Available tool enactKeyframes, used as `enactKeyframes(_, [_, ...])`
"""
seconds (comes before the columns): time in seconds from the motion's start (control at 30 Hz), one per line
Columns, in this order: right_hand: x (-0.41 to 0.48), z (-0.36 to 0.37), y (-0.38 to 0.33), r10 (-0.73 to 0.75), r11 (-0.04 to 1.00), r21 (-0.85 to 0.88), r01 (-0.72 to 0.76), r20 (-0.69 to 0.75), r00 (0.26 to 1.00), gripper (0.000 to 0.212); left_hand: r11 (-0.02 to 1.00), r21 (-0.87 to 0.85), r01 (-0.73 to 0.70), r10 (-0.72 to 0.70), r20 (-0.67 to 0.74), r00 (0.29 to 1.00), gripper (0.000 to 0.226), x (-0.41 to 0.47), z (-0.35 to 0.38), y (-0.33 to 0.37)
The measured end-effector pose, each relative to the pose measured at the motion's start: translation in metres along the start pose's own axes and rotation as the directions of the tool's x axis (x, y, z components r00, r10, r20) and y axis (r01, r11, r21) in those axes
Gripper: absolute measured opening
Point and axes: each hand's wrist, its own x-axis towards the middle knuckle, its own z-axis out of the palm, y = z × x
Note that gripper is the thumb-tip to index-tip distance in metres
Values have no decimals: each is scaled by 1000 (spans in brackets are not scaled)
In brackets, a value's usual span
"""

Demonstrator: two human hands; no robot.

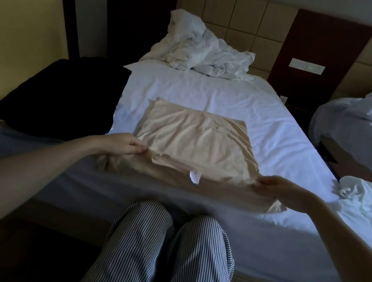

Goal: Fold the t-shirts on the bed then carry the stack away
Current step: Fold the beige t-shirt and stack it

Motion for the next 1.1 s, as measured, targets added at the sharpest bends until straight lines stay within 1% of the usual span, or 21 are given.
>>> enactKeyframes(0.03, [5, -3, -2, -22, 999, 37, 25, -64, 998, 69, 1000, 5, 1, 0, -75, 997, 26, 6, -3, -1])
enactKeyframes(0.1, [15, -6, -11, -50, 996, 64, 60, -157, 986, 44, 999, 39, -16, 22, -149, 989, 24, 20, -8, -3])
enactKeyframes(0.13, [21, -7, -15, -48, 997, 44, 58, -197, 979, 32, 998, 54, -27, 35, -157, 987, 23, 26, -10, -4])
enactKeyframes(0.2, [42, -7, -18, -49, 998, -56, 32, -330, 943, 19, 999, 50, -8, 17, -184, 983, 22, 41, -10, -8])
enactKeyframes(0.23, [55, -7, -16, -42, 994, -111, -5, -422, 906, 16, 999, 39, 9, 0, -219, 976, 23, 48, -9, -10])
enactKeyframes(0.3, [78, -5, -15, -25, 988, -138, -62, -552, 834, 13, 999, 23, 45, -35, -308, 951, 24, 63, -10, -13])
enactKeyframes(0.37, [98, -5, -8, -10, 986, -134, -94, -622, 783, 15, 991, 85, 104, -65, -368, 927, 29, 75, -10, -12])
enactKeyframes(0.4, [107, -6, -4, 12, 984, -129, -119, -631, 776, 18, 981, 127, 145, -87, -376, 922, 33, 79, -8, -11])
enactKeyframes(0.43, [115, -6, 0, 21, 978, -149, -147, -629, 777, 19, 970, 156, 187, -119, -368, 922, 36, 83, -5, -13])
enactKeyframes(0.5, [124, 0, 10, 40, 930, -273, -247, -592, 805, 19, 948, 190, 257, -184, -333, 925, 39, 83, 4, -18])
enactKeyframes(0.53, [125, 6, 15, 52, 907, -317, -278, -571, 820, 24, 942, 184, 280, -211, -323, 923, 38, 81, 9, -22])
enactKeyframes(0.6, [125, 16, 27, 69, 841, -425, -334, -528, 846, 34, 942, 127, 309, -254, -328, 910, 33, 75, 15, -32])
enactKeyframes(0.63, [125, 19, 30, 62, 806, -480, -346, -514, 855, 36, 943, 94, 321, -273, -335, 902, 32, 71, 14, -37])
enactKeyframes(0.73, [127, 27, 21, -11, 764, -550, -336, -533, 846, 37, 947, -27, 320, -314, -287, 905, 40, 55, 0, -44])
enactKeyframes(0.8, [133, 32, 5, -3, 769, -549, -328, -516, 857, 41, 968, -113, 225, -245, -212, 946, 32, 46, -9, -43])
enactKeyframes(0.87, [135, 33, -8, 55, 813, -488, -316, -477, 877, 41, 979, -164, 120, -145, -150, 978, 10, 36, -14, -36])
enactKeyframes(0.93, [134, 30, -17, 51, 880, -407, -243, -427, 903, 30, 981, -191, 42, -62, -100, 993, 23, 29, -17, -26])
enactKeyframes(1.0, [126, 24, -24, 19, 882, -440, -170, -327, 945, 23, 983, -181, 0, 1, 6, 1000, 26, 22, -19, -18])
enactKeyframes(1.03, [123, 22, -28, 24, 856, -494, -149, -251, 968, 25, 989, -145, -20, 28, 57, 998, 25, 20, -18, -17])
enactKeyframes(1.07, [119, 22, -34, 39, 808, -575, -129, -166, 985, 39, 993, -112, -35, 46, 92, 995, 24, 17, -14, -15])
enactKeyframes(1.1, [117, 25, -40, 42, 740, -665, -98, -99, 994, 60, 995, -92, -47, 57, 117, 991, 23, 14, -9, -14])
